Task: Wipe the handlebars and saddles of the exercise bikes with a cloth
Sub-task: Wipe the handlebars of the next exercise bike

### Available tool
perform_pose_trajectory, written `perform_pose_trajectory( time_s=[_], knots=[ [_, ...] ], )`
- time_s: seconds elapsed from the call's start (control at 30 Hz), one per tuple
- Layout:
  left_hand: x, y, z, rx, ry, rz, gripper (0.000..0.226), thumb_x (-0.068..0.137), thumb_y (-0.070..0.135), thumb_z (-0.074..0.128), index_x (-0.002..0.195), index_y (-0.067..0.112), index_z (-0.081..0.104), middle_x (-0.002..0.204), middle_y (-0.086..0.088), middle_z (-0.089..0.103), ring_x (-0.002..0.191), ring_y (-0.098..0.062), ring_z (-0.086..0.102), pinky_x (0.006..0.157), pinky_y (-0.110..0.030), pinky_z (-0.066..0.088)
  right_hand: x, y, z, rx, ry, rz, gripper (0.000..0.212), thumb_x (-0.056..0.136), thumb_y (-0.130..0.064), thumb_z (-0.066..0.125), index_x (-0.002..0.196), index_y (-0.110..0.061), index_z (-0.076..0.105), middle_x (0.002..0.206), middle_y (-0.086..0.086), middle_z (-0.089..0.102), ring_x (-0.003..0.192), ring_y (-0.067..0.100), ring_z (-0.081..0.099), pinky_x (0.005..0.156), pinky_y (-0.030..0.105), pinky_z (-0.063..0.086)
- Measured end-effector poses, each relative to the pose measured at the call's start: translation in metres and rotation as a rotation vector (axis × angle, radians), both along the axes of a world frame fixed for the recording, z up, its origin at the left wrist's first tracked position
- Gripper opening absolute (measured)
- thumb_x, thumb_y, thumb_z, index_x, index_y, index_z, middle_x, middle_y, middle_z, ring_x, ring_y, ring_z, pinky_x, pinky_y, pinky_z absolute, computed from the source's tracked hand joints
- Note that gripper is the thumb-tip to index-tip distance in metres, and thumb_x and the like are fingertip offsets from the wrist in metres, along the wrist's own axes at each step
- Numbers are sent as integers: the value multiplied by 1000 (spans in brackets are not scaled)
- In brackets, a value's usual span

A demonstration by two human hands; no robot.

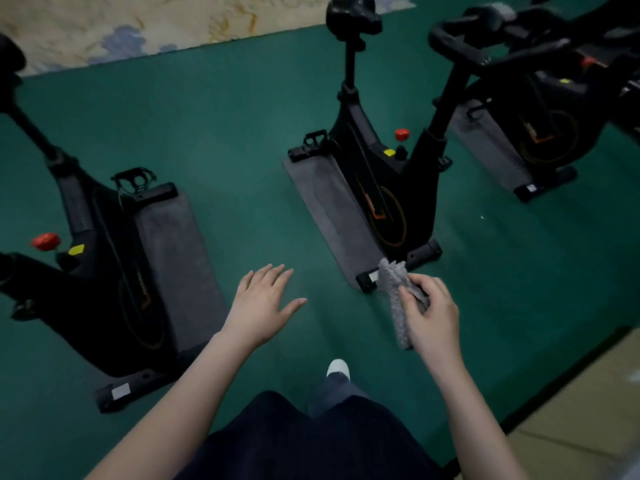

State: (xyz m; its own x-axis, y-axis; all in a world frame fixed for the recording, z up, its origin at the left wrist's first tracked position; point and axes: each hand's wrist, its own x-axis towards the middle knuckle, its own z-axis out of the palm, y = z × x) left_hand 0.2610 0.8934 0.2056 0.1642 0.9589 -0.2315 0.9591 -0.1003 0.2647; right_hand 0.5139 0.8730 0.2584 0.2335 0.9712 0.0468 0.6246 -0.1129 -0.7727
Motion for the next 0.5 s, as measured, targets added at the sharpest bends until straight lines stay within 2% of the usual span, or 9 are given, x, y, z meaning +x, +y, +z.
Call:
perform_pose_trajectory(
  time_s=[0.07,0.17,0.33,0.43,0.5],
  knots=[
    [14,16,2,0,7,38,67,94,61,31,149,24,25,157,4,23,146,-14,13,118,-36,6,21,30,1,-10,-20,19,20,89,-6,62,108,-2,64,101,1,56,95,14,54,79,14,37],
    [24,34,6,5,1,127,67,94,61,32,149,24,25,157,5,23,145,-14,14,119,-36,6,38,71,2,-20,-41,92,19,88,-4,62,106,-1,65,101,5,57,96,18,55,81,21,39],
    [15,52,10,6,-3,262,66,94,61,33,149,25,26,156,6,24,145,-13,13,118,-35,5,16,129,6,-12,-26,259,17,88,-3,62,104,-2,65,99,2,56,91,13,55,76,10,35],
    [-3,70,9,-2,-10,353,66,93,60,35,149,25,27,156,6,25,145,-13,14,118,-35,6,-24,167,8,-5,-34,403,15,87,-1,63,102,-2,66,97,3,56,89,12,54,76,10,35],
    [-19,85,7,-6,-4,389,66,93,60,36,149,25,27,156,6,25,145,-12,14,118,-35,6,-51,191,8,14,-36,478,14,86,1,63,100,0,66,96,4,57,87,11,54,76,3,34]
  ],
)
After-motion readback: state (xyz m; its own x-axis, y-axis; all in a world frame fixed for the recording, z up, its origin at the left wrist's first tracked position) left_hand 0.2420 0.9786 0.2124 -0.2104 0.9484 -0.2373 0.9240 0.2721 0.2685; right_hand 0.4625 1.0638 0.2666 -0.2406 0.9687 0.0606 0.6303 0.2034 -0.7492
